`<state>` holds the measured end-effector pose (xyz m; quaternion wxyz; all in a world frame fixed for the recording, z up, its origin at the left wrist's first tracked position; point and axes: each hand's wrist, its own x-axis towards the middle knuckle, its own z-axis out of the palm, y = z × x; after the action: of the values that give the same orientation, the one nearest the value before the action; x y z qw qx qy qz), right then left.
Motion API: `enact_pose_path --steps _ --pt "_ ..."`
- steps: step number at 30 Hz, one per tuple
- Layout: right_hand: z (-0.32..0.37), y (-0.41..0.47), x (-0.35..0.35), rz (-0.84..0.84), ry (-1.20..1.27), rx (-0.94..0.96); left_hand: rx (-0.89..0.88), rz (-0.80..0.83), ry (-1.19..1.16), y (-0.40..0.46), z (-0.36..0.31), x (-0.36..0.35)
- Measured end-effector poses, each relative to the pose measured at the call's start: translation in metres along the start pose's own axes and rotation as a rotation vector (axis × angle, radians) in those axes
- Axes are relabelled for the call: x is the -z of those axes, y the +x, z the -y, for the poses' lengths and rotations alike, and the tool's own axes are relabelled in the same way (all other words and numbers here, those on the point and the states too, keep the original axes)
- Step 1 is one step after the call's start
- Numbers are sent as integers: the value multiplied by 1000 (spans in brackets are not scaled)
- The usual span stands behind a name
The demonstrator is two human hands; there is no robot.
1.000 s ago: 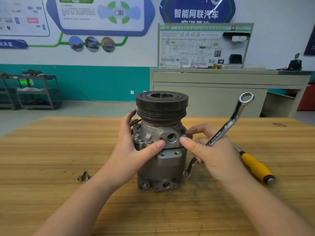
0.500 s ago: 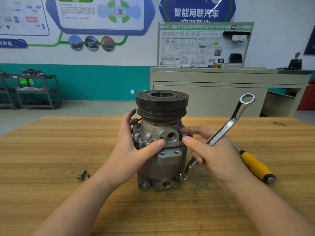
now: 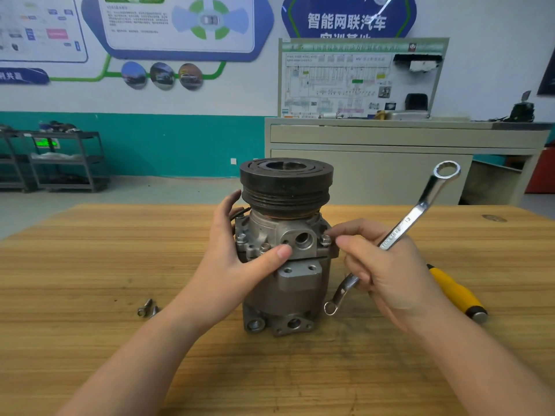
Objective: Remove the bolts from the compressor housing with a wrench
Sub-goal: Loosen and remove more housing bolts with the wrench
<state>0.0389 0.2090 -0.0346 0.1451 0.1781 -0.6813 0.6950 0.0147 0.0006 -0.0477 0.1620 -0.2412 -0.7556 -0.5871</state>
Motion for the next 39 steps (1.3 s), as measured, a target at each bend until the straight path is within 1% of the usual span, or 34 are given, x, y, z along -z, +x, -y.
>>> enact_pose_path --steps 3,6,9,11,14,21,24,27,32,36,39 --pt "0 0 0 -17 -7 10 -2 -5 -3 0 0 0" --pt "0 -1 -1 1 -48 20 -8 -3 -12 0 -1 0" --pt "0 -1 0 28 12 2 -6 -3 -12 0 0 0" --pt "2 -2 -3 44 6 4 -3 -2 -6 0 0 0" --pt "0 -3 -3 34 -30 12 -3 0 -11 0 0 1" --pt "3 -4 -5 26 -16 -9 -13 -3 -27 -1 -2 -1" --pt "2 -2 -3 1 44 -12 -17 -4 -23 -1 -3 -1" --pt "3 -3 -5 -6 21 -13 -19 -4 -32 -1 -3 -1" --pt "2 -3 -3 30 49 -35 -14 -1 -32 0 -2 -1" --pt "2 -3 -5 26 -17 -10 -20 0 -27 0 -1 -1" --pt "1 -2 -2 25 5 -34 -23 -2 -32 0 -2 -1"
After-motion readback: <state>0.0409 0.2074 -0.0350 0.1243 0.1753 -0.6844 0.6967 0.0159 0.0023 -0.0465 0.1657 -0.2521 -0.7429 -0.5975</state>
